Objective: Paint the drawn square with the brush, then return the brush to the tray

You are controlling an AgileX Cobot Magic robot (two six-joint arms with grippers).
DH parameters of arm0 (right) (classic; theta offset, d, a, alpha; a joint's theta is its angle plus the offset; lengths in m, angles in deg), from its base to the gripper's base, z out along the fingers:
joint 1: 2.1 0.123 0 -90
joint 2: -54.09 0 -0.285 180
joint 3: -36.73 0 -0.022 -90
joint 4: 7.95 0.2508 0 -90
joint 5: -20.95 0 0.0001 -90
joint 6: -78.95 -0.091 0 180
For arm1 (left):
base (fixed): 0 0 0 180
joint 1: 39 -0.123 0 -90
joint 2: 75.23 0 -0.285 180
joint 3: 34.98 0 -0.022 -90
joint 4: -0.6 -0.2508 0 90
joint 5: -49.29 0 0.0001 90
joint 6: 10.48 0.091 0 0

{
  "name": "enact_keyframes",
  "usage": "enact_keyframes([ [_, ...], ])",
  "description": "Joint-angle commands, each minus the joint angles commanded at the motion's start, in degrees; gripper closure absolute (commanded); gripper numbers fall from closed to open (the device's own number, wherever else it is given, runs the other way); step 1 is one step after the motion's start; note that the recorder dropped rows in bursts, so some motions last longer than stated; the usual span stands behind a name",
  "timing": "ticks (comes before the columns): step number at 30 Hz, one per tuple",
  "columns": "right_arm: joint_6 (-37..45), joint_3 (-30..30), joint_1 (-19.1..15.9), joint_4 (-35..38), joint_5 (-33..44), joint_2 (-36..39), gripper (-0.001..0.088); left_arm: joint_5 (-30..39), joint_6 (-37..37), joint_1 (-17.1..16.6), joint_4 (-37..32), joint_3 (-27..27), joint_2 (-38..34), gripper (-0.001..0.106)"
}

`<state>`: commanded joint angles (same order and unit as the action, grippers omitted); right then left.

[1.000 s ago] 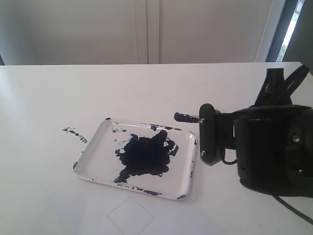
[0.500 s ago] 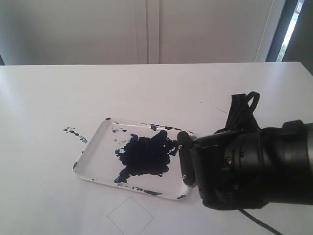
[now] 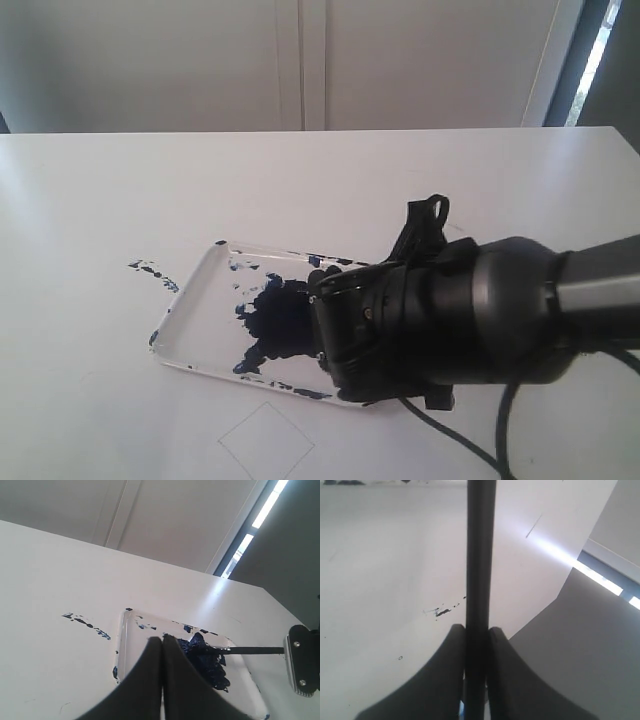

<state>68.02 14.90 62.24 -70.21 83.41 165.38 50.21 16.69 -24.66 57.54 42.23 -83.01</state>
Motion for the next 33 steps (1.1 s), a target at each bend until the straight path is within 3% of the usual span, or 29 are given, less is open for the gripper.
enact_keyframes([
  [5,-0.3,0.0,-1.6,-1.8,1.7,2.1,0.0868,0.0,0.0,0.0,0.0,0.0,0.0,0.105],
  [10,-6.0,0.0,-4.3,-4.3,3.2,2.8,0.0868,0.0,0.0,0.0,0.0,0.0,0.0,0.105],
  [18,-3.9,0.0,-4.9,-1.0,1.8,2.9,0.0868,0.0,0.0,0.0,0.0,0.0,0.0,0.105],
  [33,1.7,0.0,2.8,5.5,-0.9,2.8,0.0868,0.0,0.0,0.0,0.0,0.0,0.0,0.105],
])
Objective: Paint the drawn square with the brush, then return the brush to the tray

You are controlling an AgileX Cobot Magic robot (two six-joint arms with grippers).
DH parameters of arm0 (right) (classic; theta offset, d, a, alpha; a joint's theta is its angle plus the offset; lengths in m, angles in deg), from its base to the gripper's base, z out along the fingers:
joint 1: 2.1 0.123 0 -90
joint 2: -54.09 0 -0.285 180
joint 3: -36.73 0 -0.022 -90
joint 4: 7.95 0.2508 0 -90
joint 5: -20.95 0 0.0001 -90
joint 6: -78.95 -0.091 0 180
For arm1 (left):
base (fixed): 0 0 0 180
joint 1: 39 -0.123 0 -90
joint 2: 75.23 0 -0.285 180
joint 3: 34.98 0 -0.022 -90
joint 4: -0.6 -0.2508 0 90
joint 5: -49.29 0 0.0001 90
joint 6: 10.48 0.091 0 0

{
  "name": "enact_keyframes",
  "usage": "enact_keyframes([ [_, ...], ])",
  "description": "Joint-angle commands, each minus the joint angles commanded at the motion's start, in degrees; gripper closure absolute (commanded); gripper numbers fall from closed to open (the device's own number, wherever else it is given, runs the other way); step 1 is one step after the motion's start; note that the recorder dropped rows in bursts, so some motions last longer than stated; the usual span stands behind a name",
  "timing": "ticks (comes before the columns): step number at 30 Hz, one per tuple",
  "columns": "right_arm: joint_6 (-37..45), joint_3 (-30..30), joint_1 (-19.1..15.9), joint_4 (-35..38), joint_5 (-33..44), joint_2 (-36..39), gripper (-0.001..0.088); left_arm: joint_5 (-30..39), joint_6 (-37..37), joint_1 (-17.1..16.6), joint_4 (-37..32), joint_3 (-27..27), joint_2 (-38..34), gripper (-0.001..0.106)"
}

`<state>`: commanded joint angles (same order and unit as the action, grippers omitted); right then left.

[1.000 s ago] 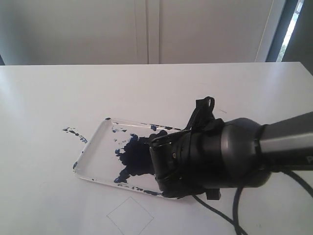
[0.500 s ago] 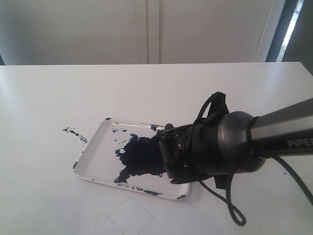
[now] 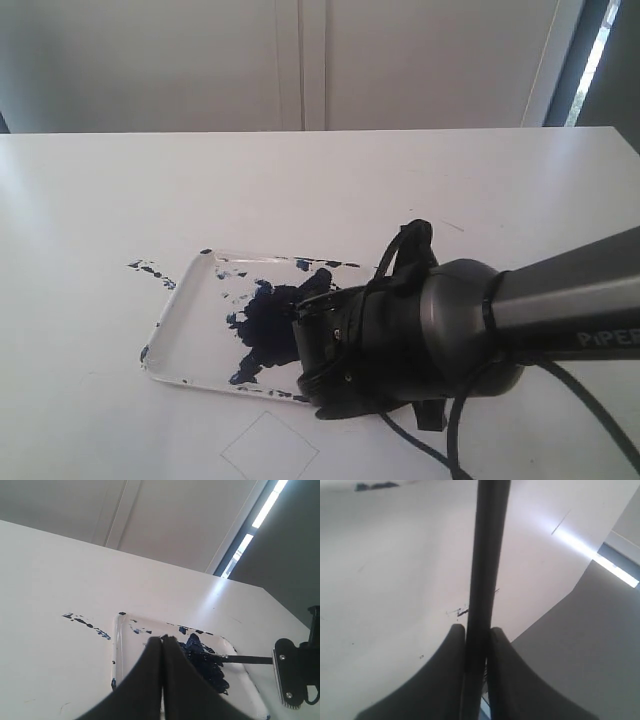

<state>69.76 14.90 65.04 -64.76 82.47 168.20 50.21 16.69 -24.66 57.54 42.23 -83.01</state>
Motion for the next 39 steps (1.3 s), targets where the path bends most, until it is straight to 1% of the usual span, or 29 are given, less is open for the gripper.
enact_keyframes([
  [7,1.3,0.0,1.1,3.2,-1.5,0.0,0.0868,0.0,0.0,0.0,0.0,0.0,0.0,0.105],
  [10,1.5,0.0,1.1,2.3,-1.0,0.0,0.0868,0.0,0.0,0.0,0.0,0.0,0.0,0.105],
  [12,1.5,0.0,1.1,0.4,-0.1,0.0,0.0868,0.0,0.0,0.0,0.0,0.0,0.0,0.105],
  [17,1.0,0.0,-1.6,-2.8,4.3,0.6,0.0868,0.0,0.0,0.0,0.0,0.0,0.0,0.105],
  [20,-2.6,0.0,-4.2,-5.1,5.2,0.6,0.0868,0.0,0.0,0.0,0.0,0.0,0.0,0.105],
  [26,-2.6,0.0,-5.8,-5.0,4.6,0.6,0.0868,0.0,0.0,0.0,0.0,0.0,0.0,0.105],
  [33,-2.3,0.0,-5.4,-3.1,4.1,0.6,0.0868,0.0,0.0,0.0,0.0,0.0,0.0,0.105],
  [39,-1.5,0.0,-2.5,-1.9,4.6,0.5,0.0868,0.0,0.0,0.0,0.0,0.0,0.0,0.105],
])
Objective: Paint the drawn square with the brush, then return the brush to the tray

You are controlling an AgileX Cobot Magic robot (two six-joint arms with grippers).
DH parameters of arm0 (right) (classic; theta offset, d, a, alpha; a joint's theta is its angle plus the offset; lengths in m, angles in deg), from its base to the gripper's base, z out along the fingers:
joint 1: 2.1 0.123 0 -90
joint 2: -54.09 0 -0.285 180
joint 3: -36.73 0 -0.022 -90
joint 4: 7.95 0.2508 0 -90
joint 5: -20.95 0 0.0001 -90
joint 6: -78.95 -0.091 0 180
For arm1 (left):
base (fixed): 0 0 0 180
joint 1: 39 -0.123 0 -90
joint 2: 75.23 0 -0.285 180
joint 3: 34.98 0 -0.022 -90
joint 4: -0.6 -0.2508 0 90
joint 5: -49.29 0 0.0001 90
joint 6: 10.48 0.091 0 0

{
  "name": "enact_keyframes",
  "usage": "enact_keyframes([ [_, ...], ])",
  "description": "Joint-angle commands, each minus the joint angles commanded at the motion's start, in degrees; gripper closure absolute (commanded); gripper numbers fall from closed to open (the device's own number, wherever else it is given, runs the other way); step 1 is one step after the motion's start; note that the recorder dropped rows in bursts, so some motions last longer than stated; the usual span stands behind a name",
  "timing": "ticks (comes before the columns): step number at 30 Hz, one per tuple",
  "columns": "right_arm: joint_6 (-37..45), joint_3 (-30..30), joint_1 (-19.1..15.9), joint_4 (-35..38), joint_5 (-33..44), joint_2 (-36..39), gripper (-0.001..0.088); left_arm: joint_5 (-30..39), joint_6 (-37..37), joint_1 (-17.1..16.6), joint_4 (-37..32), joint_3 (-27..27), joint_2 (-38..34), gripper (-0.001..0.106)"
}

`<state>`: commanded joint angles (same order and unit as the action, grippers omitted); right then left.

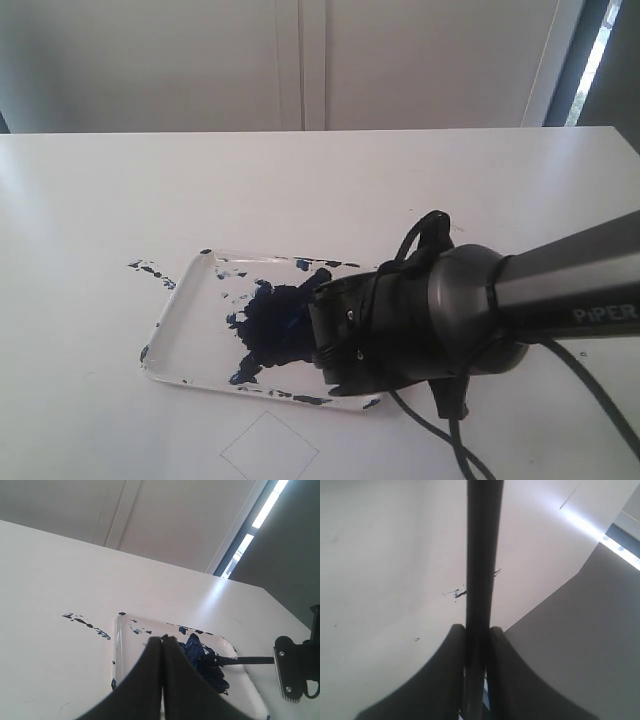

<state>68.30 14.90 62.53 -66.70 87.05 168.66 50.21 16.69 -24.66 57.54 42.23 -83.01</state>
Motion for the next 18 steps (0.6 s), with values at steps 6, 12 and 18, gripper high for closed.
enact_keyframes([
  [6,-0.6,0.0,2.8,0.0,0.6,-1.0,0.0868,0.0,0.0,0.0,0.0,0.0,0.0,0.105],
  [12,-1.4,0.0,4.0,-0.1,3.1,-5.0,0.0868,0.0,0.0,0.0,0.0,0.0,0.0,0.105],
  [18,-1.5,0.0,4.0,0.8,3.9,-9.9,0.0868,0.0,0.0,0.0,0.0,0.0,0.0,0.105],
])
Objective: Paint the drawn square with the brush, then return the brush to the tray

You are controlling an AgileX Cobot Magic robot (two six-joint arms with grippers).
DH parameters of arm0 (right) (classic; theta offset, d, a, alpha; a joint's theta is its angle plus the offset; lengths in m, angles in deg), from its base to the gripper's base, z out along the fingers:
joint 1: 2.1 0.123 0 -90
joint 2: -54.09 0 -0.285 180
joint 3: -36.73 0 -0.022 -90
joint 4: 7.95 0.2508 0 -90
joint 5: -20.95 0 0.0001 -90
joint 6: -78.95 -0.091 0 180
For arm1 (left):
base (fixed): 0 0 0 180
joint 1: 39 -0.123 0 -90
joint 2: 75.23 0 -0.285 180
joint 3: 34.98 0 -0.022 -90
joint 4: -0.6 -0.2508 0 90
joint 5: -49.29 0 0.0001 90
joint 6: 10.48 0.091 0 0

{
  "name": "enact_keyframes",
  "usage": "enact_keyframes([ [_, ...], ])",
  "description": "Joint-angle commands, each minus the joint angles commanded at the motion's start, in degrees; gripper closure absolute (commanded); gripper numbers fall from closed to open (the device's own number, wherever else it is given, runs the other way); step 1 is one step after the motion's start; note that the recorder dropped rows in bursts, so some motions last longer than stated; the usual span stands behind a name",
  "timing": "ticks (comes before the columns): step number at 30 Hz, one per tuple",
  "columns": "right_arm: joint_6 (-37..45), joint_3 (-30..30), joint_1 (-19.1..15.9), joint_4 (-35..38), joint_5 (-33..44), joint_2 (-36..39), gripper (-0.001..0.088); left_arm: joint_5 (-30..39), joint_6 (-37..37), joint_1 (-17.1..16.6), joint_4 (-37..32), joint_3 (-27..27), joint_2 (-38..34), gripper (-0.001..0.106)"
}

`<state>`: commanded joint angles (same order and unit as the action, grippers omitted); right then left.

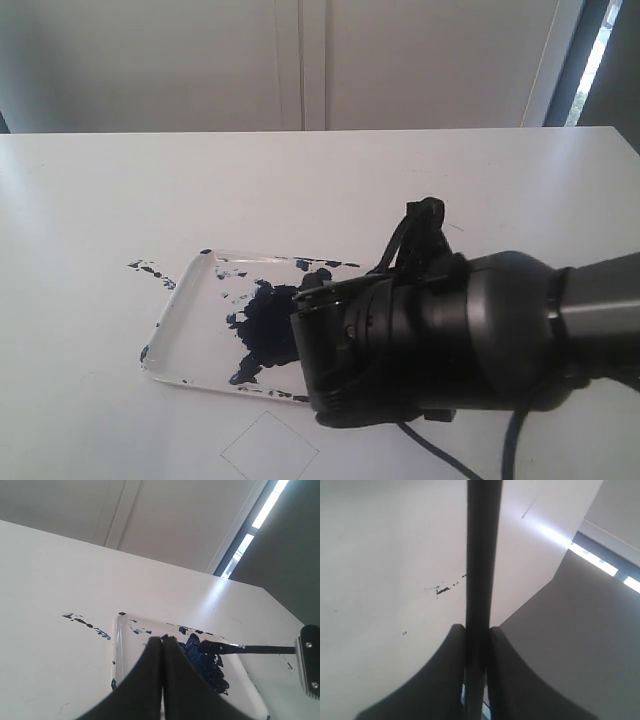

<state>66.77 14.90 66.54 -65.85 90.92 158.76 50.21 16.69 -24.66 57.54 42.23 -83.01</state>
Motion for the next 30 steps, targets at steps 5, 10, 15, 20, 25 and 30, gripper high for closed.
enact_keyframes([
  [5,0.0,0.0,0.0,3.9,0.0,-2.9,0.0868,0.0,0.0,0.0,0.0,0.0,0.0,0.105],
  [10,0.1,0.0,0.0,4.3,0.0,-4.4,0.0868,0.0,0.0,0.0,0.0,0.0,0.0,0.105],
  [15,0.1,-0.1,0.0,5.2,0.0,-4.8,0.0868,1.7,-1.5,0.0,0.0,0.0,0.0,0.105],
  [20,0.4,-0.1,0.0,6.0,0.0,-4.8,0.0868,5.3,-4.4,0.0,0.0,0.0,0.0,0.105],
  [25,2.4,-0.1,0.4,6.1,0.0,-4.8,0.0868,8.2,-3.0,0.0,0.0,0.0,0.0,0.105],
  [30,4.5,-0.1,3.3,6.7,0.0,-4.8,0.0868,10.9,-2.9,0.0,0.0,0.0,-0.7,0.105],
])
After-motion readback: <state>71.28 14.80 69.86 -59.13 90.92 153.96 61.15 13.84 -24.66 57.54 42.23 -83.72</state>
